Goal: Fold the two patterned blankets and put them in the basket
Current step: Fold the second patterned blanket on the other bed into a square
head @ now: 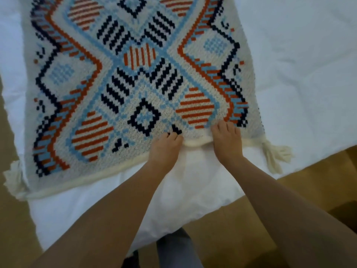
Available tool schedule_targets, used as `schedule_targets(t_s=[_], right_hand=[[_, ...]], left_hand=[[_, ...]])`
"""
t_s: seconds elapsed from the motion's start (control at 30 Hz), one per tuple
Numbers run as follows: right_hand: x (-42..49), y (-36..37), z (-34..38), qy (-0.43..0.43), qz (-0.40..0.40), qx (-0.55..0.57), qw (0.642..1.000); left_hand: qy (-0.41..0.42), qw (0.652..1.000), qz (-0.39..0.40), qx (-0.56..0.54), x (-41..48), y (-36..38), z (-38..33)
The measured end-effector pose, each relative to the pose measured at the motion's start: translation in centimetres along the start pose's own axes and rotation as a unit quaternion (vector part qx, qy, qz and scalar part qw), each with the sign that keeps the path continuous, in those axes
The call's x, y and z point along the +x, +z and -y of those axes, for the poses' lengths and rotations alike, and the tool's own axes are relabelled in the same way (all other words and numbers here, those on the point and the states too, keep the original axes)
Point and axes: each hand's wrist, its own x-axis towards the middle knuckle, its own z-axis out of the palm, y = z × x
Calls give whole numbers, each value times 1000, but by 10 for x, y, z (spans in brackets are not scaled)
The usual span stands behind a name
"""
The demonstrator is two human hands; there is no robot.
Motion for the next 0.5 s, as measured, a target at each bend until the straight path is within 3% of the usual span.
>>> schedule_targets(t_s=[0.2, 0.33, 0.4, 0.5], right_hand=[[-16, -15, -46, -17, -20, 16, 1000], [-35, -3, -52, -10, 104, 8, 994], [-44, 0, -53, 0, 78, 73, 994], [-51, 0, -66, 113, -28, 74, 990]], left_hand=[[59, 998, 24, -15, -14, 1, -30], [52, 996, 65, 22, -5, -1, -46], [35, 998, 44, 8, 2, -5, -58], [66, 998, 11, 5, 12, -7, -84]])
